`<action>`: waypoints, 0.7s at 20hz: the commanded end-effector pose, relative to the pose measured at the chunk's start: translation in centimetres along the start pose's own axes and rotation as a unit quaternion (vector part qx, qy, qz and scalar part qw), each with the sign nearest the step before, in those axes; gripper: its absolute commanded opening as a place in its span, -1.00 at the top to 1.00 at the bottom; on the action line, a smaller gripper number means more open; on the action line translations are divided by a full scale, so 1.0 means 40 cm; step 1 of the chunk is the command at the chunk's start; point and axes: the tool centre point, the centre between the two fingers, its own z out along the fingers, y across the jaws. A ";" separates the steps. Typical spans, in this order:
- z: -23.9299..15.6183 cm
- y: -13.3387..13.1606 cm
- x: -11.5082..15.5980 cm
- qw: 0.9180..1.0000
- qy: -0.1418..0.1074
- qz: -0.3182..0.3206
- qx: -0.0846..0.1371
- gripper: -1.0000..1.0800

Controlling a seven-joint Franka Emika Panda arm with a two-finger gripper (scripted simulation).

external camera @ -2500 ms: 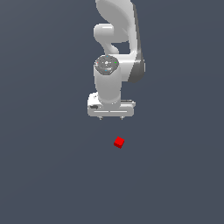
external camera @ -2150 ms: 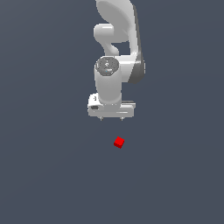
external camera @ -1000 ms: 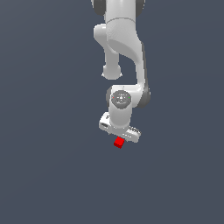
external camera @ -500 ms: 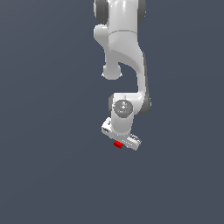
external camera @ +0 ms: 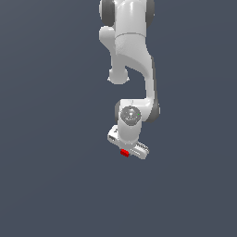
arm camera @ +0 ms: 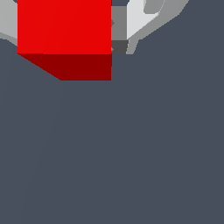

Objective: Pick up the red cube and move it to a goal position.

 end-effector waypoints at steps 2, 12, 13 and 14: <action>0.000 0.001 0.001 1.000 0.000 0.000 0.000 1.00; -0.071 0.069 0.062 1.000 0.000 0.001 0.000 1.00; -0.087 0.084 0.076 1.000 0.000 0.001 0.000 1.00; -0.103 0.099 0.090 1.000 0.000 0.001 0.000 1.00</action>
